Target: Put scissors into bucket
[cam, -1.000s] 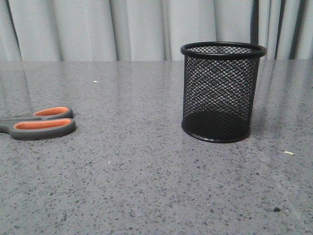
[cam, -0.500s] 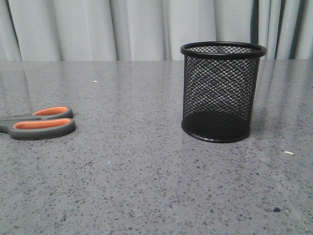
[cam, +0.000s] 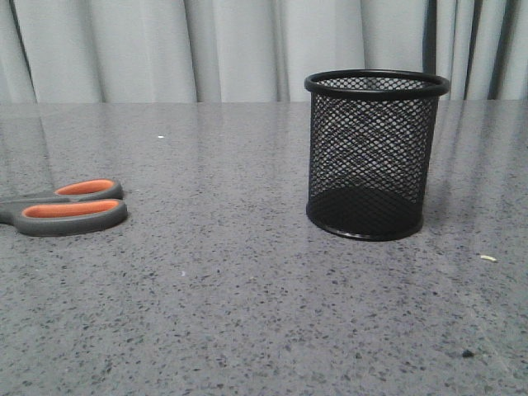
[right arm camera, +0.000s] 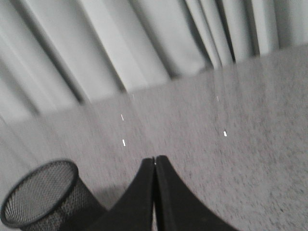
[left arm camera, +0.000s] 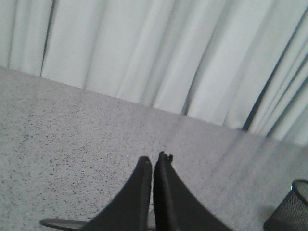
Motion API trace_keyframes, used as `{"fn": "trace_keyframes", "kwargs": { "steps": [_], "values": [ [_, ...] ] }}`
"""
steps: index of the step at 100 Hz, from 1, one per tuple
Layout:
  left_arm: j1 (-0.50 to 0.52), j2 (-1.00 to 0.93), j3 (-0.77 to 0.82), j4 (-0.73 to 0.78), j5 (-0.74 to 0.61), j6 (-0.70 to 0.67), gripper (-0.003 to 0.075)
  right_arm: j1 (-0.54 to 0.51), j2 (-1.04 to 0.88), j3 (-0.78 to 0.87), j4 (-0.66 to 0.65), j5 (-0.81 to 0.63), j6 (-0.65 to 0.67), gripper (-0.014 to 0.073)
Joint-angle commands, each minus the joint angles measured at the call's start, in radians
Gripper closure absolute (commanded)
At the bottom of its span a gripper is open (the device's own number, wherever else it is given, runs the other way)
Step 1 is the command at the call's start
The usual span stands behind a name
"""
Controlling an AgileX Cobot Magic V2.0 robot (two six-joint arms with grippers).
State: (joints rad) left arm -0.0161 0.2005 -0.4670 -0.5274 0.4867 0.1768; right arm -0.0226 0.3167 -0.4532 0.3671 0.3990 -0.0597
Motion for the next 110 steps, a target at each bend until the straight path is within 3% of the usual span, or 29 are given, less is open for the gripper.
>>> {"fn": "trace_keyframes", "kwargs": {
  "steps": [1,17,35,42,49,56,64,73,78,93,110],
  "values": [
    [-0.008,0.154,-0.17,0.045,0.087,0.068,0.074,-0.006,0.155,-0.156,-0.071,0.091,-0.005,0.0645],
    [-0.008,0.355,-0.335,0.049,0.266,0.128,0.0739,-0.006,0.382,-0.351,-0.112,0.285,-0.029,0.0649],
    [-0.008,0.508,-0.41,0.031,0.386,0.161,0.0738,0.018,0.491,-0.428,-0.058,0.345,-0.144,0.0645],
    [-0.008,0.546,-0.427,-0.009,0.428,0.234,0.0737,0.03,0.499,-0.441,-0.003,0.349,-0.187,0.0601],
    [-0.008,0.579,-0.44,-0.066,0.457,0.299,0.0709,0.037,0.511,-0.449,0.028,0.353,-0.209,0.0501],
    [-0.008,0.605,-0.449,-0.112,0.477,0.352,0.0627,0.037,0.517,-0.455,0.033,0.358,-0.209,0.0352],
    [-0.008,0.624,-0.454,-0.131,0.48,0.372,0.0468,0.037,0.524,-0.457,0.033,0.36,-0.209,0.0199],
    [-0.008,0.644,-0.454,-0.147,0.48,0.406,0.03,0.037,0.524,-0.457,0.033,0.36,-0.209,0.0167],
    [-0.008,0.654,-0.454,-0.149,0.48,0.422,0.0258,0.037,0.524,-0.457,0.033,0.358,-0.209,0.0173],
    [-0.008,0.706,-0.454,-0.149,0.51,0.557,0.0286,0.037,0.524,-0.457,0.033,0.36,-0.209,0.018],
    [-0.008,0.821,-0.473,-0.147,0.571,0.809,0.0303,0.037,0.524,-0.457,0.033,0.36,-0.209,0.018]
  ]
}}
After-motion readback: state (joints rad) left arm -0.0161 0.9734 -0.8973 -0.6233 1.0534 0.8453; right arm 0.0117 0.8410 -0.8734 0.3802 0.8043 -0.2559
